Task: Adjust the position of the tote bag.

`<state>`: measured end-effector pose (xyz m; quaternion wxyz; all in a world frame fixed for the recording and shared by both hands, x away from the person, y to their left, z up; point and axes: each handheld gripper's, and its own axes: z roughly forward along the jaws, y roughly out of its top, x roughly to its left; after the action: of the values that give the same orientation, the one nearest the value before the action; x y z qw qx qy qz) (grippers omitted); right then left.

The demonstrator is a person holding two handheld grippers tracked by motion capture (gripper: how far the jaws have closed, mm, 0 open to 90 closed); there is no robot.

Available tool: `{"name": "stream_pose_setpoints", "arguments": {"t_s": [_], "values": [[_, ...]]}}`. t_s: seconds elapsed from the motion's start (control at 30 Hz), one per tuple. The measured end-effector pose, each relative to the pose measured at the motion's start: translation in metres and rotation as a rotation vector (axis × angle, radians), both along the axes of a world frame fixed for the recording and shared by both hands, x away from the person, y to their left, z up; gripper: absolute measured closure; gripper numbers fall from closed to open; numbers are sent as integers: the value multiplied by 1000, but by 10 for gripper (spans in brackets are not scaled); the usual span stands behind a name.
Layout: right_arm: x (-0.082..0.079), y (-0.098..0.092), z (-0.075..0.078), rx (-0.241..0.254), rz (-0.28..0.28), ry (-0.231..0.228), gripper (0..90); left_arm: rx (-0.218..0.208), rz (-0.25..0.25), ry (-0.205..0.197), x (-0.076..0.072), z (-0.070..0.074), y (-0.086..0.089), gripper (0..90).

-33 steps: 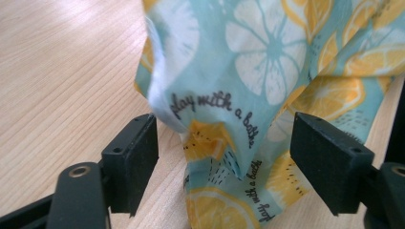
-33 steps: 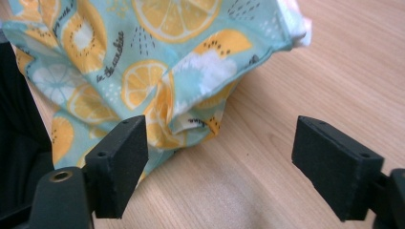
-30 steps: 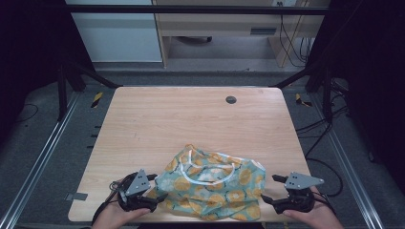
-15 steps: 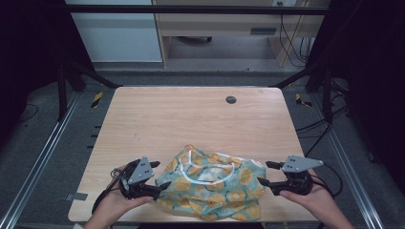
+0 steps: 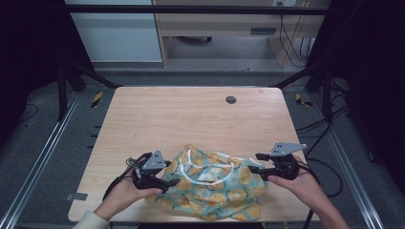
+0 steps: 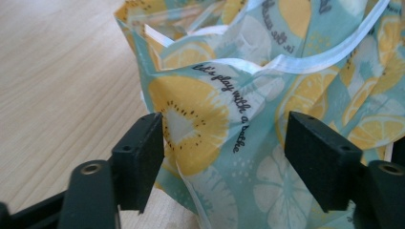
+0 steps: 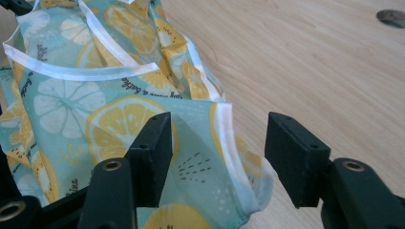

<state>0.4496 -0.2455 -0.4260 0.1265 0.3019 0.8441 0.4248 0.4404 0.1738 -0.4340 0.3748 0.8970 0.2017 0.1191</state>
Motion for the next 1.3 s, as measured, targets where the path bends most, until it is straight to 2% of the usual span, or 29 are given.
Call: {"name": "stream_pose_setpoints", "arguments": {"t_s": [0.03,0.07,0.13,0.2,0.23,0.27,0.3,0.33,0.4,0.47,0.5,0.63,0.73,0.93,0.97,1.03,1.1,1.2,1.3], "values": [[0,0,0,4,2,5,464,-15,-1,7,0,0,-1,366],[0,2,0,13,22,11,516,-16,-12,8,0,0,-2,435],[-1,3,0,9,33,12,545,-20,-11,-3,1,1,-3,461],[-2,6,1,-2,54,2,647,-12,-21,-12,1,2,-4,559],[-2,6,1,-8,59,-1,684,-6,-16,-31,0,2,-4,595],[-3,7,2,-11,73,-15,777,-2,-14,-48,0,3,-5,690],[-3,7,2,-11,73,-15,777,-4,-17,-57,-1,4,-5,690],[-3,7,3,-9,80,-20,831,-5,-11,-71,-1,5,-5,752],[-4,7,4,-3,89,-34,884,-15,3,-85,-2,6,-5,829],[-7,7,5,-1,97,-47,895,-14,17,-107,-4,8,-4,877],[-8,6,6,-4,99,-56,896,-20,28,-133,-6,11,-3,885],[-19,2,13,17,99,-113,895,-89,52,-202,-16,21,3,900],[-30,-3,20,41,97,-159,890,-132,59,-233,-26,29,9,900],[-57,-11,27,81,114,-224,873,-202,10,-278,-51,35,18,900],[-60,-12,27,82,120,-228,871,-223,-15,-273,-56,34,20,900],[-70,-14,23,89,131,-232,862,-231,-49,-273,-63,29,22,900],[-79,-16,17,87,143,-225,862,-211,-88,-260,-69,20,23,900],[-87,-19,6,86,156,-201,861,-155,-126,-223,-71,2,21,900],[-89,-19,-6,64,167,-166,883,-66,-155,-185,-69,-14,15,900]]}}
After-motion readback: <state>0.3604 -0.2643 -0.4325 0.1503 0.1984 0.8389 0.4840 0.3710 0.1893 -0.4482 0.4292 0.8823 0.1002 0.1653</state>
